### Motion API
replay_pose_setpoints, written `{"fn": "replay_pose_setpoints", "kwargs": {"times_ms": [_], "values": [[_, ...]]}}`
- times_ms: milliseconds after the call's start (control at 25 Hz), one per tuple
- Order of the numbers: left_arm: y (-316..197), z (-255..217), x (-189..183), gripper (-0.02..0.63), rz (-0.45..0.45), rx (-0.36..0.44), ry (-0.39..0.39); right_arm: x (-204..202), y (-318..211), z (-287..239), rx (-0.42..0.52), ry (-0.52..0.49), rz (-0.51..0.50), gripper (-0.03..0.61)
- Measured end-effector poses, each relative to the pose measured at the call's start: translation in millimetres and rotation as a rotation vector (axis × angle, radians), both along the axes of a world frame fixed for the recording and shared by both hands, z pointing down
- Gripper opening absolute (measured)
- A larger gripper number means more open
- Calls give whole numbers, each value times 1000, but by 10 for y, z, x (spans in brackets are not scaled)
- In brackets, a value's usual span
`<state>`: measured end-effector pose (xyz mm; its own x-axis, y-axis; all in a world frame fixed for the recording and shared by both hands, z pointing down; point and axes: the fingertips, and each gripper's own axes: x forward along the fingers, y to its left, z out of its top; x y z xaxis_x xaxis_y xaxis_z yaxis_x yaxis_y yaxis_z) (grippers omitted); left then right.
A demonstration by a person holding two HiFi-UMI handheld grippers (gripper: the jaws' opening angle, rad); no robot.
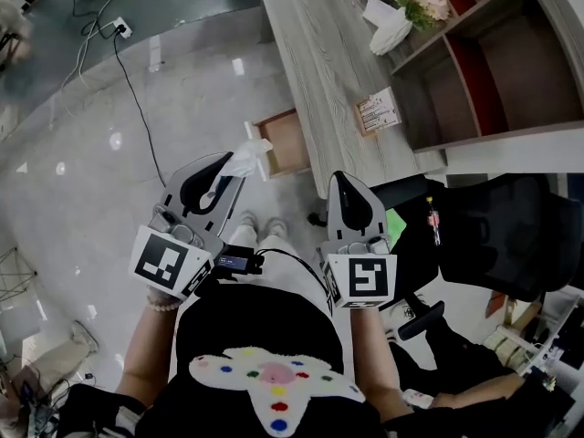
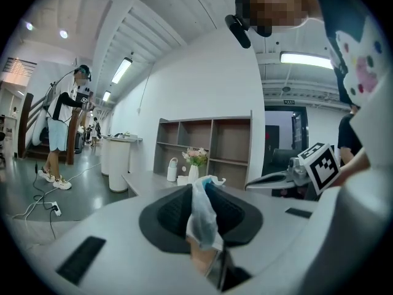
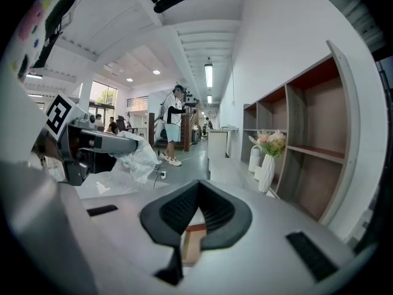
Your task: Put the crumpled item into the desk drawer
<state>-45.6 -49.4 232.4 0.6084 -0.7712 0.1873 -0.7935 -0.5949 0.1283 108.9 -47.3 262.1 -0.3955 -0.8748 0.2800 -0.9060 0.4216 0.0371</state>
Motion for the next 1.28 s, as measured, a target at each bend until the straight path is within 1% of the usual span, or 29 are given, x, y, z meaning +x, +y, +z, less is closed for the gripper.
{"fn": "replay_pose_setpoints", "kwargs": {"times_ms": [160, 320, 680, 800, 880, 1000, 1160, 1280], "values": [[-35, 16, -10, 74, 15, 14, 4, -61, -13, 18, -2, 15, -2, 3], [-55, 169, -11, 74, 37, -11, -26, -86, -41, 126, -19, 10, 6, 3], [-177, 583, -67, 74, 56, -59, -46, -226, -96, 519, -57, 27, 6, 3], [-220, 773, -55, 74, 75, -91, -70, -324, -137, 668, -88, 15, -11, 4], [-253, 870, -32, 74, 89, -88, -71, -351, -161, 790, -114, 19, -14, 4], [-304, 997, 14, 74, 107, -88, -68, -356, -178, 1017, -162, 52, -17, 4], [-345, 1253, 27, 74, 120, -120, -77, -475, -216, 1210, -182, 13, -26, 3], [-377, 1477, 47, 74, 129, -152, -84, -510, -220, 1365, -207, 15, -32, 4]]}}
